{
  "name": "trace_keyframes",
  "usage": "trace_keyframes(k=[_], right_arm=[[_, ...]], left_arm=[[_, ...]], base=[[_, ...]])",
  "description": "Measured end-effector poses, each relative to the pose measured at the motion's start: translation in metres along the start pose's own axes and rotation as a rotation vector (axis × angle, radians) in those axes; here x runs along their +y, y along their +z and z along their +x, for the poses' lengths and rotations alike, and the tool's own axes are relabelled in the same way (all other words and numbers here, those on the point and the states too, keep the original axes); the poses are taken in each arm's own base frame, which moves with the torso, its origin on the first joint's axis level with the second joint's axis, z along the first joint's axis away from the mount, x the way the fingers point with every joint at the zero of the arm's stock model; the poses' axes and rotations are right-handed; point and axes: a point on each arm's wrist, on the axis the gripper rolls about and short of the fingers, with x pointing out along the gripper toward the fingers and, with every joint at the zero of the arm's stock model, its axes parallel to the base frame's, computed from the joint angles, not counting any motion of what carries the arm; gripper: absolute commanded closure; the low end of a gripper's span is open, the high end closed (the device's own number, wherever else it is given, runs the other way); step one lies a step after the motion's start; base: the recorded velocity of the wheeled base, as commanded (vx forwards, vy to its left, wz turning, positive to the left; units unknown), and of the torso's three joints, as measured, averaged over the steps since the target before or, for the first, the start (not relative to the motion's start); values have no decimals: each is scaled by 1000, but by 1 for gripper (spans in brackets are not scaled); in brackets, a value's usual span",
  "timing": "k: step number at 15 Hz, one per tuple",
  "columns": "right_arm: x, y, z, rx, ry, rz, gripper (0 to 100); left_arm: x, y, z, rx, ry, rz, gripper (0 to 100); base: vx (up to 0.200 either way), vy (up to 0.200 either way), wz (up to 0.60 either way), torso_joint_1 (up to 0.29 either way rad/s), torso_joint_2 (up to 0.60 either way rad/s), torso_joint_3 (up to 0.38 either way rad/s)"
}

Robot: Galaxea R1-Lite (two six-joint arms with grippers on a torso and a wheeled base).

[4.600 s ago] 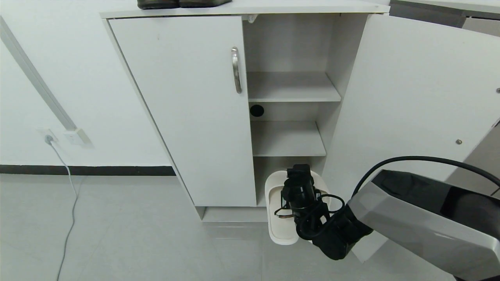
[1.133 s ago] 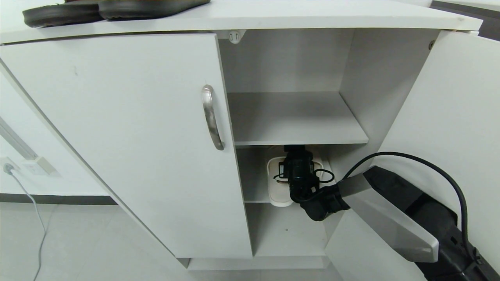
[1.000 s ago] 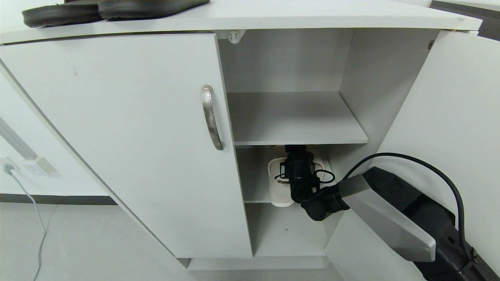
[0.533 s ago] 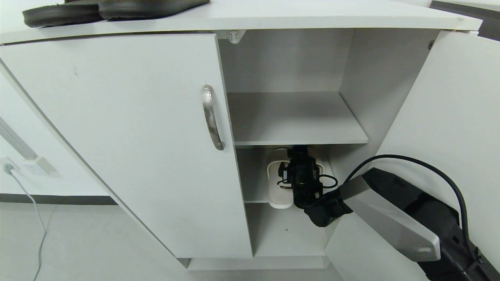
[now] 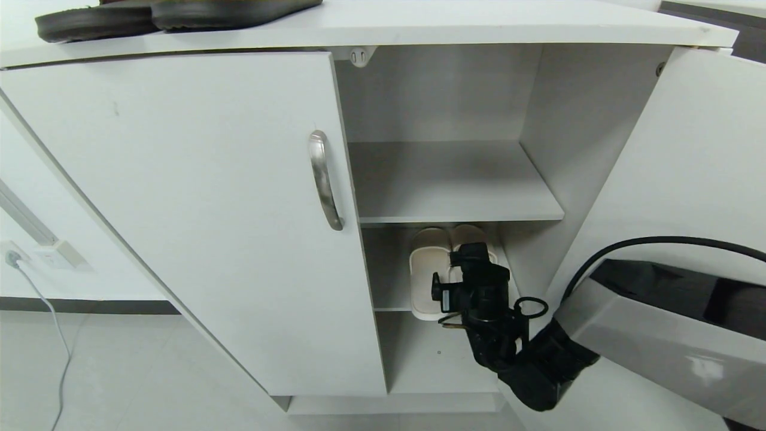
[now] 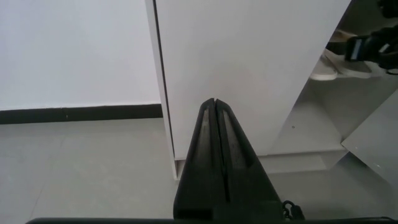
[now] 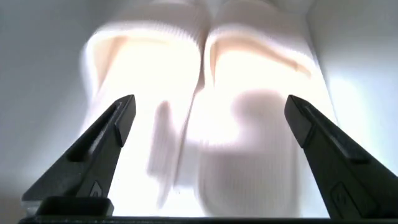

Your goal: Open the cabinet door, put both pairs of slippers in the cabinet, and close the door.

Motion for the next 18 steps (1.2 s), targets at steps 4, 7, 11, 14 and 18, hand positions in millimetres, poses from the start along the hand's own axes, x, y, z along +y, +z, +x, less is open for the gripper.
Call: trace_keyframes(k=[4, 7, 11, 14, 18], right_arm=[[5, 6, -55, -6, 93, -12, 0], [7, 10, -64, -8, 111, -13, 0], [8, 11, -67, -8, 118, -14, 0], [8, 11, -68, -7, 118, -14, 0], [7, 9, -69, -3, 119, -20, 0]], left_arm=[[0, 0, 0, 0, 0, -1, 100], [0, 0, 0, 0, -1, -1, 100], [0, 0, 0, 0, -1, -2, 100], [0, 0, 0, 0, -3, -2, 100], [0, 0, 0, 0, -1, 2, 100]], base=[[0, 0, 0, 0, 0, 0], [0, 0, 0, 0, 0, 0], [-200, 0, 0, 4, 2, -1], [-200, 0, 0, -1, 2, 2], [-100, 0, 0, 1, 1, 2]])
